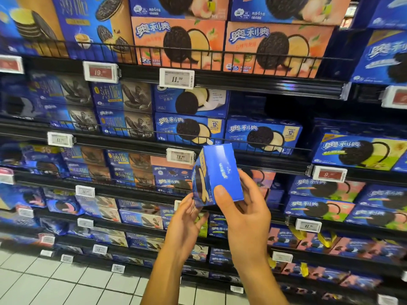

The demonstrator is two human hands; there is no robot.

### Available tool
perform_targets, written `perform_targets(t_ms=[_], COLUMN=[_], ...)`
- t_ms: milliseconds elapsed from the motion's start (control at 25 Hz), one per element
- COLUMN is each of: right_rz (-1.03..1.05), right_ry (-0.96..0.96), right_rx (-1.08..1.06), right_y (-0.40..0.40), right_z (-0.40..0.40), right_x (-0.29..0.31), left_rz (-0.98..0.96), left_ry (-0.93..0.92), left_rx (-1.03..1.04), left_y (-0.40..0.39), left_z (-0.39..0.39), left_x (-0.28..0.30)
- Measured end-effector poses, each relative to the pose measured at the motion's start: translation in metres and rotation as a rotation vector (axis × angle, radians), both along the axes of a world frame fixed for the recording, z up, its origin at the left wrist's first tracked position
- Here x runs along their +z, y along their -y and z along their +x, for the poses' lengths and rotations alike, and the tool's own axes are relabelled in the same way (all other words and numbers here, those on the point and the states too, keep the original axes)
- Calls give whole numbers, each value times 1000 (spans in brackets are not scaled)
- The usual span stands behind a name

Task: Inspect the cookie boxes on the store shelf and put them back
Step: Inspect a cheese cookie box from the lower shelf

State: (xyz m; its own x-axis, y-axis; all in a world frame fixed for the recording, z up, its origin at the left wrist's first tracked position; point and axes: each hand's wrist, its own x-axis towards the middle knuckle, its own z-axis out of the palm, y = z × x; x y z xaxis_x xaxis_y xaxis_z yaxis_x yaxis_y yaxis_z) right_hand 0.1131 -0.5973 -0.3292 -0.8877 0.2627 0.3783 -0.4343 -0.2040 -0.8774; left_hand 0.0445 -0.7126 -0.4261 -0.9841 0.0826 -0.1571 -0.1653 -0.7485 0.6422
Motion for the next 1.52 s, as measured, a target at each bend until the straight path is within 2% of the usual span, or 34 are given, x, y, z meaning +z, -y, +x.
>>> perform_targets(t_ms=[200,320,600,760,920,1040,1200,1360,1520], right_rz=[17,19,-154,-206,-108,-71,-110,-147,-173], right_ry=[30,61,137,256,440,501,509,482,410], right_rx=[28,135,266,204,135,138,107,109,182], right_y=[-2,-17,-53,-62,-65,-68,-72,-75,-78], right_z=[0,-3,-13,-20,-27,-32,-36,-37,-34], right_x=[4,10,27,29,23,11,2,0,2], left_rz=[-41,-79,-80,-221,-243,-305,-305,-222,-175], left_ry=[-28,-53,-313,-407,-383,-385,-387,-387,-426], left_rx=[83,182,311,344,373,373,346,328,396], left_y=[16,34,49,47,43,45,45,43,40], left_z=[5,6,20,29,34,35,34,33,34], left_x=[9,19,67,83,89,85,81,82,82])
